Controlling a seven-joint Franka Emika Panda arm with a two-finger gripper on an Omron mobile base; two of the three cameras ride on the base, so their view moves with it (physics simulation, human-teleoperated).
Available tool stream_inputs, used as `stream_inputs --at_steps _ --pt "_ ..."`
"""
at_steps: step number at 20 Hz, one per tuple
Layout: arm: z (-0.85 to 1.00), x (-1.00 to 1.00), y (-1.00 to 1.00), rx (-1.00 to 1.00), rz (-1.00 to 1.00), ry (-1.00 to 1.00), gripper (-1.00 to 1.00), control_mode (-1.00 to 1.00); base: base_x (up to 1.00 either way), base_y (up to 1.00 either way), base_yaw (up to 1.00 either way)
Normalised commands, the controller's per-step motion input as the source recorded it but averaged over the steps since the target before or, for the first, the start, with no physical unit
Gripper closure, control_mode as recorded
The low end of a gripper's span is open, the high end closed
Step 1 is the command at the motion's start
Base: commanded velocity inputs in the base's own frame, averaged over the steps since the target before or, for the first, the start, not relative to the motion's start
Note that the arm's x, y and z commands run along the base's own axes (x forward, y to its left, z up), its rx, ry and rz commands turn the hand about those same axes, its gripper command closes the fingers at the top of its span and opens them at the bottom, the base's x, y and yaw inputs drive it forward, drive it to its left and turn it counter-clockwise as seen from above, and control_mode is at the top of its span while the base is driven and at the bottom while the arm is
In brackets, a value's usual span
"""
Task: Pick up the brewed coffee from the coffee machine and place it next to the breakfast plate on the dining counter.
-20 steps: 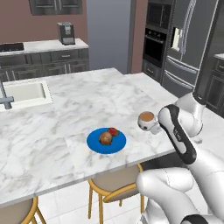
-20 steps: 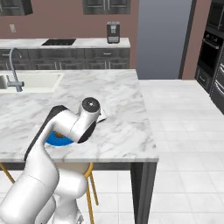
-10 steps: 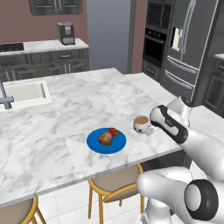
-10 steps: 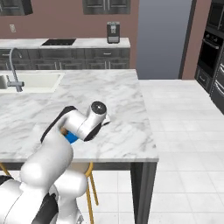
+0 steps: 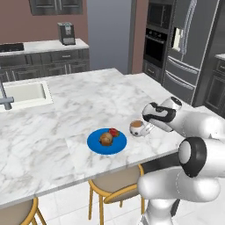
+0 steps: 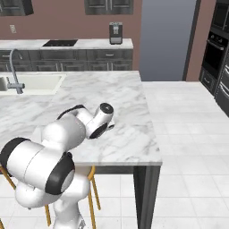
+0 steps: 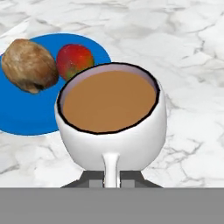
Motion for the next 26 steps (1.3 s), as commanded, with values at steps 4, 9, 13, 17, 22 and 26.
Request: stream_inputs --at_steps 4,9,13,17,22,26 --pt "-0.43 0.48 0.00 0.00 0.07 0.09 1.00 -1.00 0.00 0.00 0.00" --pt "-0.47 0.45 0.00 0.00 0.09 0.08 1.00 -1.00 0.00 0.00 0.00" --pt "-0.49 0.40 0.00 0.00 0.10 0.05 -1.00 -1.00 0.00 0.00 0.00" --pt "-0.44 0.37 0.00 0.00 0.11 0.03 -1.00 -1.00 0.00 0.00 0.00" --pt "-0.22 -0.02 0.02 0.00 0.14 0.00 -1.00 -1.00 0.00 0.00 0.00" --pt "0.00 -0.57 0.11 -0.02 0.17 0.00 -1.00 -1.00 0.00 0.00 0.00"
